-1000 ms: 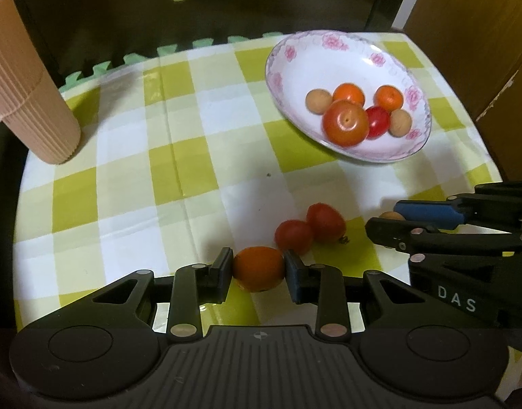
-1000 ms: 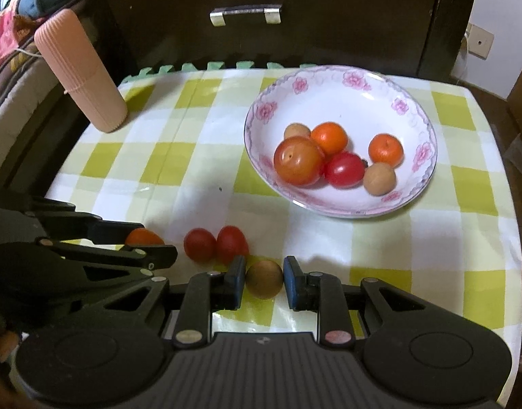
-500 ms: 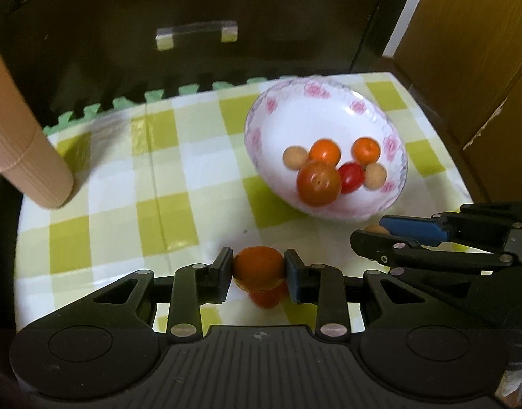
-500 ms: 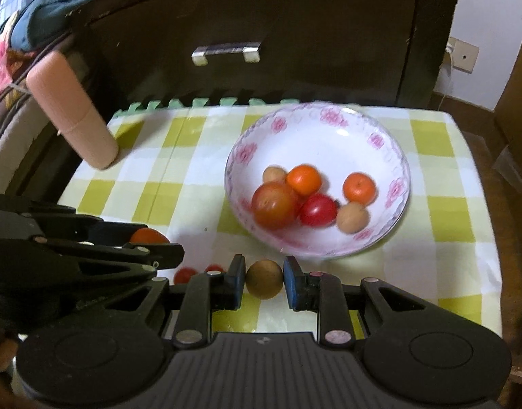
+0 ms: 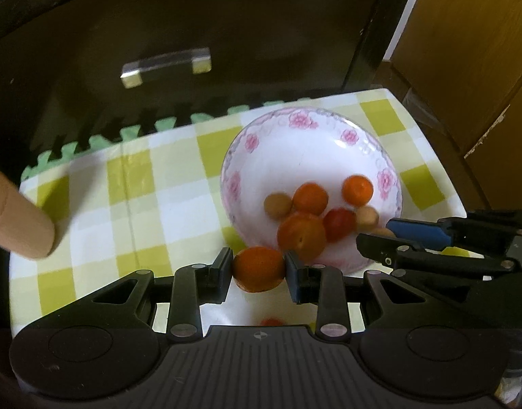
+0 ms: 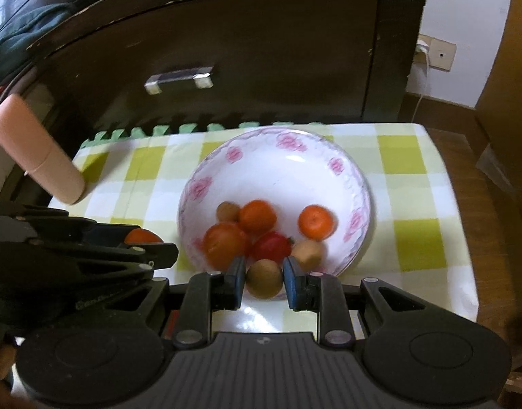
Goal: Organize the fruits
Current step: 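Carry the brown fruit and tangerine in both grippers toward the bowl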
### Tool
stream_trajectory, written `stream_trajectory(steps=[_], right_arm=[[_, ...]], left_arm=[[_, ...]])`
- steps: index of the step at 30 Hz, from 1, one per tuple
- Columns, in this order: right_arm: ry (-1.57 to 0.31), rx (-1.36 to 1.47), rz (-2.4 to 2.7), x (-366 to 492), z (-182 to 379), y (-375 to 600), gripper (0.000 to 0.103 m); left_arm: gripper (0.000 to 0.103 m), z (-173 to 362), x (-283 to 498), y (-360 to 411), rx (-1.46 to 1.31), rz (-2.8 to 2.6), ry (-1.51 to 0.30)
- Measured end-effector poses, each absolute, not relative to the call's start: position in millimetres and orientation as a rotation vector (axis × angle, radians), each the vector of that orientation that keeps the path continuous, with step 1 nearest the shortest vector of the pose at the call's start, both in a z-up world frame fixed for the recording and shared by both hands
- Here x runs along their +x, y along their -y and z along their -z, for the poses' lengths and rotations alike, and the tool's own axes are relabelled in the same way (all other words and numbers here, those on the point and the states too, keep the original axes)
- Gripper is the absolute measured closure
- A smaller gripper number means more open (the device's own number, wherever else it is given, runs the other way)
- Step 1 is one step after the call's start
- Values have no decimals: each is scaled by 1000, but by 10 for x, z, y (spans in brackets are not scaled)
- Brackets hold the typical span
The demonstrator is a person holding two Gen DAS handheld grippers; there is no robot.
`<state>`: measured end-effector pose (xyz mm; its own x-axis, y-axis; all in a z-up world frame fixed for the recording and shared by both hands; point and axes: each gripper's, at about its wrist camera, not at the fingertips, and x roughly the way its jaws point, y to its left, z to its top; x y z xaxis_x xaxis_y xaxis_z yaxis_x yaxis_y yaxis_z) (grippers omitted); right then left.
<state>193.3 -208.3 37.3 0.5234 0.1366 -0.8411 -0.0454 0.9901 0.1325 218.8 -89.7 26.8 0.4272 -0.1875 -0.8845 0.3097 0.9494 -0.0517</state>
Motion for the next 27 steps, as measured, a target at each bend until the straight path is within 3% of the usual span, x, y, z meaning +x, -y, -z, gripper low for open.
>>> stream_trajectory(steps=[27], right_arm=[[-1016,110,-49,2348,-235,2308,79]], left_arm=[[63,-123,2617,1152,143,301,-1083]])
